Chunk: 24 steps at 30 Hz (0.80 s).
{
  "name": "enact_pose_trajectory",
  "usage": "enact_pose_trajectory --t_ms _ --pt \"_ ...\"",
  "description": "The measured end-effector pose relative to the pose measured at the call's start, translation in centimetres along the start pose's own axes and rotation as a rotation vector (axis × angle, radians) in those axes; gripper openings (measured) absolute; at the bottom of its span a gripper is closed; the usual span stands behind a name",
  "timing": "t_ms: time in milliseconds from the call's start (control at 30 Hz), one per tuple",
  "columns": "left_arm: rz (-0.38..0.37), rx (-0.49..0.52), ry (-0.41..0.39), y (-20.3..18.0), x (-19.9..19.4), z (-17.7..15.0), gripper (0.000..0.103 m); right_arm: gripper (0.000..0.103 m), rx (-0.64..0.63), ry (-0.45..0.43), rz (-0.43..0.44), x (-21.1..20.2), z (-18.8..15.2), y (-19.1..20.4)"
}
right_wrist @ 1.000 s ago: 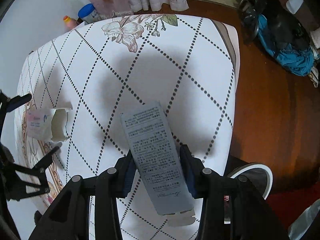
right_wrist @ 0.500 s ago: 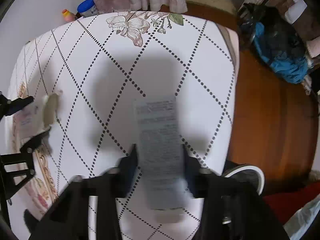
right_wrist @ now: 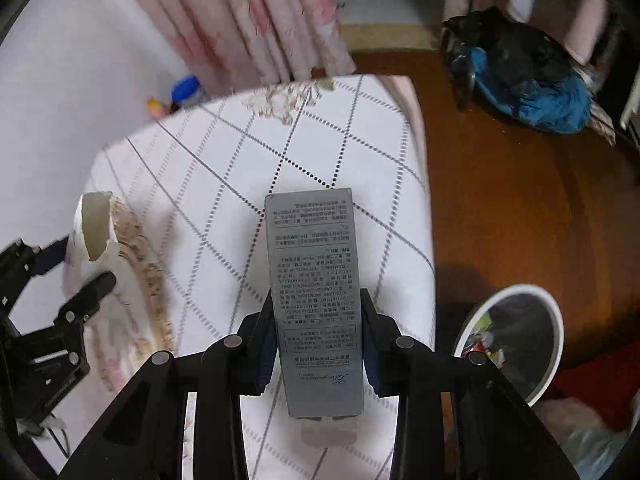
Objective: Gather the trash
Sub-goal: 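Carry both boxes over the bin and open both tools to drop them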
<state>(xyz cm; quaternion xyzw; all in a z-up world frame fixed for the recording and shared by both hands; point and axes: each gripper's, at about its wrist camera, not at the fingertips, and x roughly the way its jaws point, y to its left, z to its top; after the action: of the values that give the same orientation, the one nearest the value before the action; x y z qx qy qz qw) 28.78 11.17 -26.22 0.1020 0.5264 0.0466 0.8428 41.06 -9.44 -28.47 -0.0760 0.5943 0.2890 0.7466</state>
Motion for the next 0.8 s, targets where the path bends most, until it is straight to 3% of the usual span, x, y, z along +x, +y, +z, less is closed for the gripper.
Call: enact_pose_trajectory --t_ms 233,467,633,800 --pt "-0.087 -0.055 -0.143 -5.8 -7.0 1.7 0.045 0.037 0.095 -0.177 0.019 -8.9 -4.4 -5.3" --pt "-0.211 -0.022 -0.224 -14.2 -10.6 5.0 0.045 0.037 0.232 -0.281 -0.042 -16.1 -9.9 -15.4" --pt "-0.321 -0.003 -0.212 -21.1 -9.6 8.2 0.045 0.037 0.338 -0.257 -0.093 -16.3 -13.3 -23.4" --pt "-0.407 -0.034 -0.113 -27.3 -4.7 10.3 0.045 0.037 0.44 -0.164 -0.087 -11.6 -15.5 -30.2"
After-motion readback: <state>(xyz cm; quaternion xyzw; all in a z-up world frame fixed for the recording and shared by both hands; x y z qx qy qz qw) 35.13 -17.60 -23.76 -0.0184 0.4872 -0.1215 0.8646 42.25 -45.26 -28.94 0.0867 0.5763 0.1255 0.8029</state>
